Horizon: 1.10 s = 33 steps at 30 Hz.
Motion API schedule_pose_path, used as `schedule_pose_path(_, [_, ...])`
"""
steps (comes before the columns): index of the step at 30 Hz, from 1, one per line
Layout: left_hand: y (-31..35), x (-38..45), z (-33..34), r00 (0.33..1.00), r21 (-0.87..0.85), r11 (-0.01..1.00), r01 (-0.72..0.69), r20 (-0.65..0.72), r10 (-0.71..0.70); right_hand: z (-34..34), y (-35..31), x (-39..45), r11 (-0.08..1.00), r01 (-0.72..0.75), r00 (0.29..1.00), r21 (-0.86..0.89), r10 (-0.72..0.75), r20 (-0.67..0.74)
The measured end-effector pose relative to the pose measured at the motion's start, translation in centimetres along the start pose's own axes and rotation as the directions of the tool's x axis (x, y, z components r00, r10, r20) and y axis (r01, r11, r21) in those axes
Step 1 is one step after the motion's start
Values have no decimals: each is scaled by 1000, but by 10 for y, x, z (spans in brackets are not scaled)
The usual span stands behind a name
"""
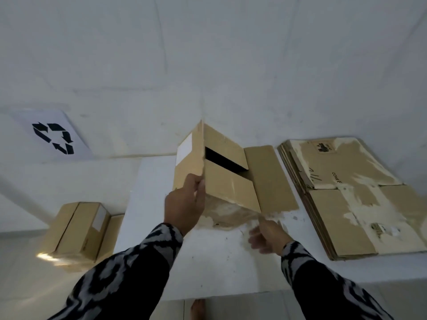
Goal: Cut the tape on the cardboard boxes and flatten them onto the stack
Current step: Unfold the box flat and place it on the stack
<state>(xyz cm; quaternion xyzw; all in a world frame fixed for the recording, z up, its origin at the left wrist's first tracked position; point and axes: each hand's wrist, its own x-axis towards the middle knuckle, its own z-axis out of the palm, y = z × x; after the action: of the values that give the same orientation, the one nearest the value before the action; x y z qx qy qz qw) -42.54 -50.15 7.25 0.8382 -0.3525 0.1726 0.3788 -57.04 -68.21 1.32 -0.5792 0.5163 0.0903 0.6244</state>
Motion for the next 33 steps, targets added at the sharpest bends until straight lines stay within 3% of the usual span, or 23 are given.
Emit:
schedule_pose_path(1, [7, 4, 4, 999, 11, 999, -31, 13, 31, -2, -1, -7, 997, 30, 999, -67, -31, -19])
schedule_pose_path(3, [25, 11, 15, 996, 19, 997, -77, 44, 76, 2, -6, -25, 951, 293, 936, -96, -306, -172])
schedule_pose_path(6, [51, 22, 34, 988, 27, 991, -132, 79, 129, 11, -35, -62, 696, 717, 645, -30, -679, -351])
schedule_pose_path(8, [63, 23, 45, 975, 11, 991, -134, 182, 129, 11, -60, -72, 621, 778, 565, -97, -759, -323])
schedule_pose_path(10, [65, 13, 52, 939, -88, 993, -83, 327, 108, 4, -77, -68, 648, 737, 572, -192, -749, -335])
schedule_pose_path(12, [50, -4, 52, 938, -213, 976, 48, 346, 29, -11, -82, -54, 735, 636, 621, -234, -668, -410])
schedule_pose_path(14, [24, -17, 51, 928, -236, 927, 291, 303, -215, -24, -78, -44, 801, 571, 685, -178, -585, -435])
schedule_pose_path(16, [3, -14, 49, 791, -188, 799, 571, 389, -472, -29, -77, -39, 825, 546, 707, -147, -548, -447])
schedule_pose_path(17, [-2, -12, 48, 726, -165, 749, 642, 444, -524, -27, -78, -39, 839, 531, 722, -121, -523, -453])
schedule_pose_path(19, [-3, -8, 43, 703, -210, 709, 673, 478, -526, -19, -83, -42, 852, 524, 763, -16, -477, -435])
schedule_pose_path(22, [0, -8, 25, 763, -255, 730, 634, 358, -538, -5, -90, -51, 832, 521, 820, 193, -425, -384])
schedule_pose_path(24, [-1, -14, 13, 783, -245, 749, 615, 300, -545, 1, -93, -52, 823, 517, 829, 234, -414, -376])
schedule_pose_path(28, [-12, -18, -9, 762, -266, 714, 647, 262, -593, 16, -75, -47, 867, 498, 791, 39, -435, -430])
schedule_pose_path(31, [-34, 3, -12, 716, -207, 699, 685, 368, -593, 29, -56, -50, 877, 480, 784, -5, -431, -446])
schedule_pose_path(33, [-53, 19, -12, 744, -90, 796, 598, 431, -510, 35, -54, -50, 877, 480, 770, -18, -431, -470])
